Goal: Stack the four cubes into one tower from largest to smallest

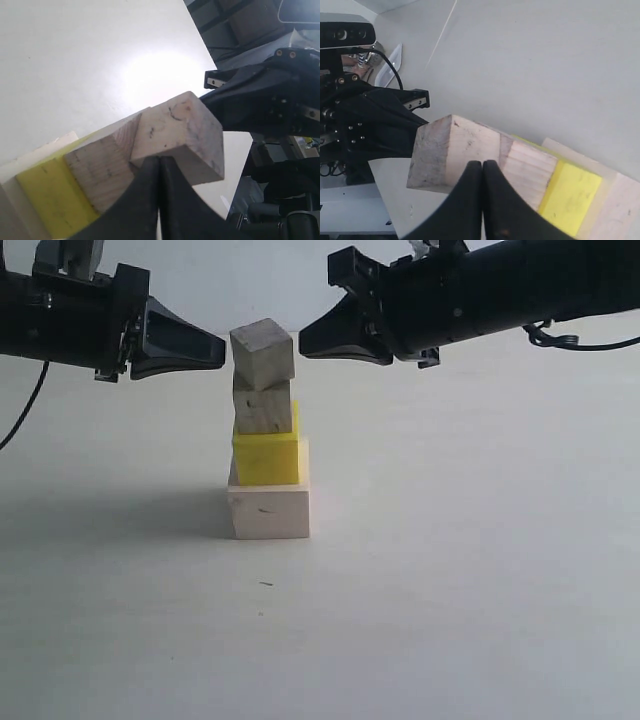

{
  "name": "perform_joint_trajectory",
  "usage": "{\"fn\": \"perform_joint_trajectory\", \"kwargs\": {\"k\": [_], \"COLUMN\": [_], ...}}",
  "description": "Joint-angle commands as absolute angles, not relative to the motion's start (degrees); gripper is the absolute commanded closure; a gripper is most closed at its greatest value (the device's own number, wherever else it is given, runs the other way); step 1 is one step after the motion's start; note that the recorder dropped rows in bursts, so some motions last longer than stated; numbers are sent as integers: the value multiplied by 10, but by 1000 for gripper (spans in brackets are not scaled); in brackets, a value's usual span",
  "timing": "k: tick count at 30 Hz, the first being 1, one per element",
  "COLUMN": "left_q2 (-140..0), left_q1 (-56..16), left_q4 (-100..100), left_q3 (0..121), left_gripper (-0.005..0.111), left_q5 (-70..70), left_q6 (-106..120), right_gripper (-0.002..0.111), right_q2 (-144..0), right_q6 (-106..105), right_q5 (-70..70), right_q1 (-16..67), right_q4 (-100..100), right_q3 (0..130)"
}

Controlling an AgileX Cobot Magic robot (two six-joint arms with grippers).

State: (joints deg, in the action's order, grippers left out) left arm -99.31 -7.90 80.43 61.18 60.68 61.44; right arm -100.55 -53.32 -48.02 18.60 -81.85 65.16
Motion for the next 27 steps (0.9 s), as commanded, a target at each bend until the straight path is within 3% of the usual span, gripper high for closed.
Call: {"fn": "perform_joint_trajectory", "kwargs": {"k": [1, 27], "left_q2": [-985, -985], "left_q1": [-81, -81], "left_q4": [814, 825], "left_q3": [615, 615], "left_gripper": [107, 107], "left_q5": [603, 608], "left_q6": [617, 619], "right_gripper": [108, 108], "right_q2": [-1000, -1000], "right_q6": [-539, -549], "right_q5": [-498, -558], "right_q1": [186, 186], "right_q4": [-825, -823], "right_q3": [651, 651]}}
